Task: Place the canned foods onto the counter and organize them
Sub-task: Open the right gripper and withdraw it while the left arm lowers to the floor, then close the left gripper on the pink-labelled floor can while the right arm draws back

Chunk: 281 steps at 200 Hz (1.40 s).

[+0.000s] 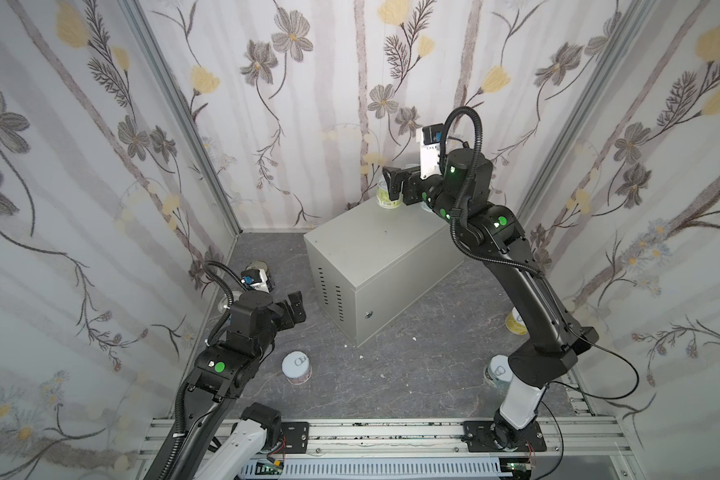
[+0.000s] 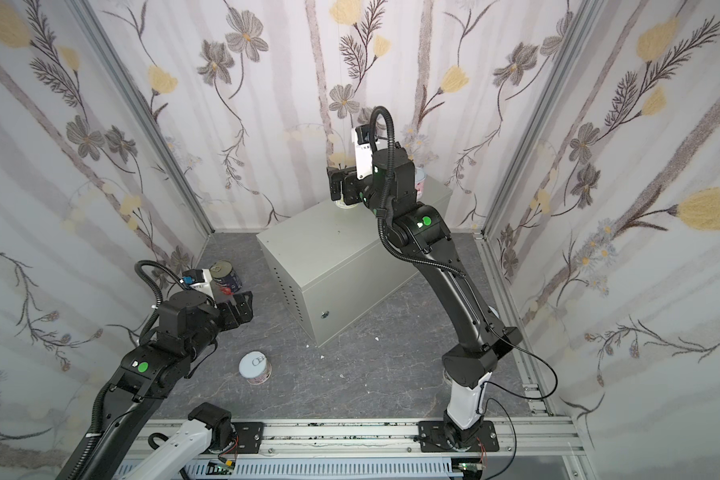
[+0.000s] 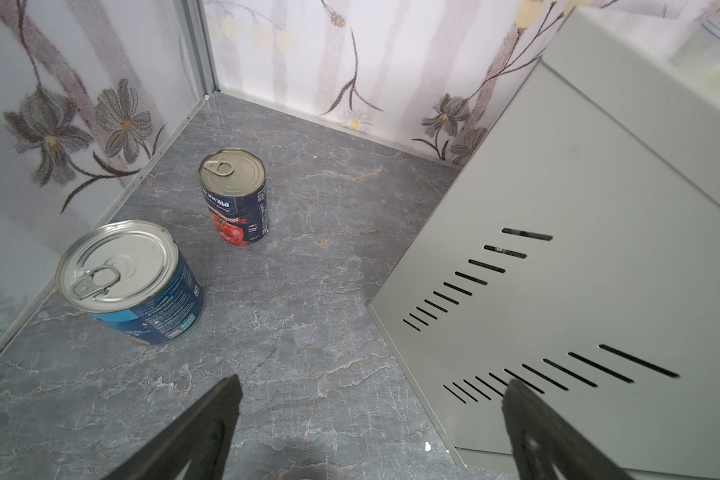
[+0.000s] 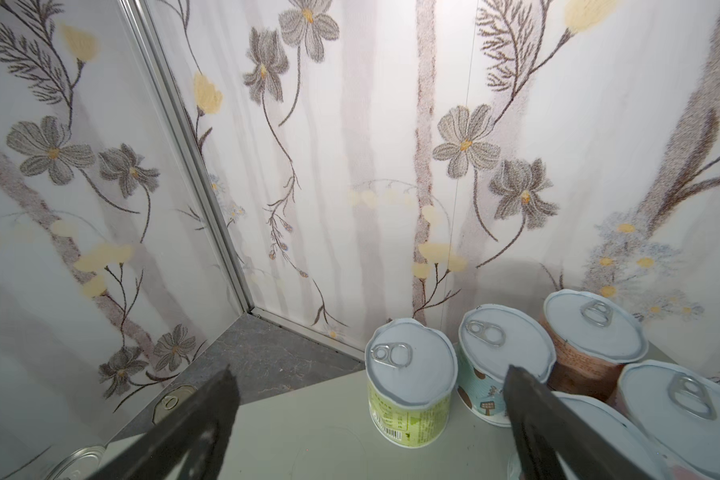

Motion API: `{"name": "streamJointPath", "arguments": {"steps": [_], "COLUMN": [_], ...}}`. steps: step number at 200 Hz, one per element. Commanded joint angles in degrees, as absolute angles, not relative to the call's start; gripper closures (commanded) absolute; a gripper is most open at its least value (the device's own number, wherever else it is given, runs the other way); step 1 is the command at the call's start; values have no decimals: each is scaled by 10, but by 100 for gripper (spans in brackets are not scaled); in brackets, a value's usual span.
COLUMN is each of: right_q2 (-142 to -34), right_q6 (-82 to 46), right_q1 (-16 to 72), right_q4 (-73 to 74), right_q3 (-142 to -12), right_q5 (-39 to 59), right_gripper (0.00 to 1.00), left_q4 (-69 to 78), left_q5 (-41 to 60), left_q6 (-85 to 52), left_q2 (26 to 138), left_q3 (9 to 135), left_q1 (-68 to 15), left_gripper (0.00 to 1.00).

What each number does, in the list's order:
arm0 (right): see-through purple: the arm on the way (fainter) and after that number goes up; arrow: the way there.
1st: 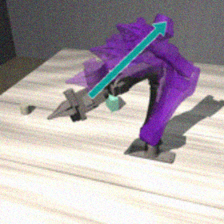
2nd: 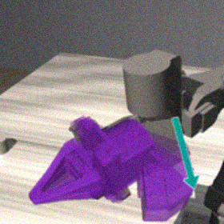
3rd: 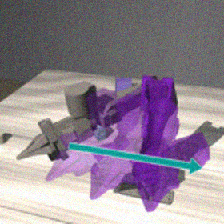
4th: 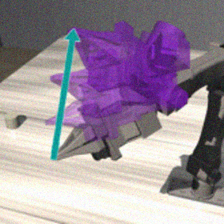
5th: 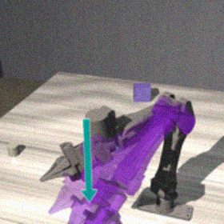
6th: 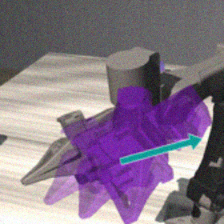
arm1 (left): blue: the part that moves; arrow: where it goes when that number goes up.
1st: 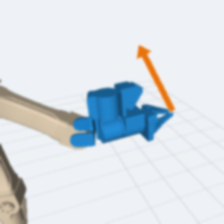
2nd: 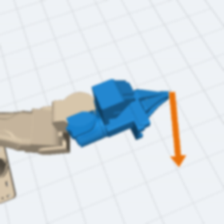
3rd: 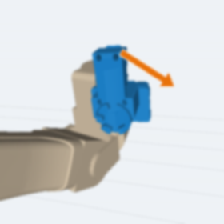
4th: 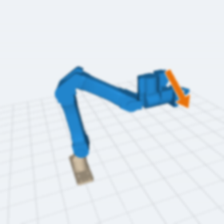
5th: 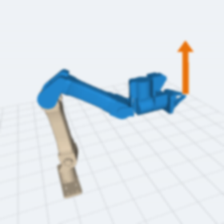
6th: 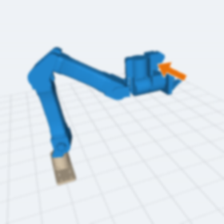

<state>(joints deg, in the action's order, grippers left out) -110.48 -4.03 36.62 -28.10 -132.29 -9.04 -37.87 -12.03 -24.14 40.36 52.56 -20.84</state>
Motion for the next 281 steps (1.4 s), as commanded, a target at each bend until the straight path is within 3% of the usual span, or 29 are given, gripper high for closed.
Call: {"name": "streamJointPath", "arguments": {"steps": [1,54,113,197,281], "right_q2": [-1061,-855,-710,-589,-566], "right_q6": [-34,-72,-100,-118,-123], "right_q1": [371,376,374,356,355], "right_q4": [-263,-106,-32,7,27], "right_q3": [-1279,-971,-765,-620,-584], "right_q5": [-102,-95,-101,-103,-90], "right_gripper": [0,0,0,0,0], "left_q4": [-400,-410,-419,-434,-520], "left_q5": [-142,-156,-160,-296,-409], "left_q6": [-323,-449,-530,-662,-742], "left_q2": [401,361,348,430,480], "left_q3": [507,420,362,339,345], "left_q1": [-209,-209,-239,-445,-492], "left_gripper": [0,0,0,0,0]}}
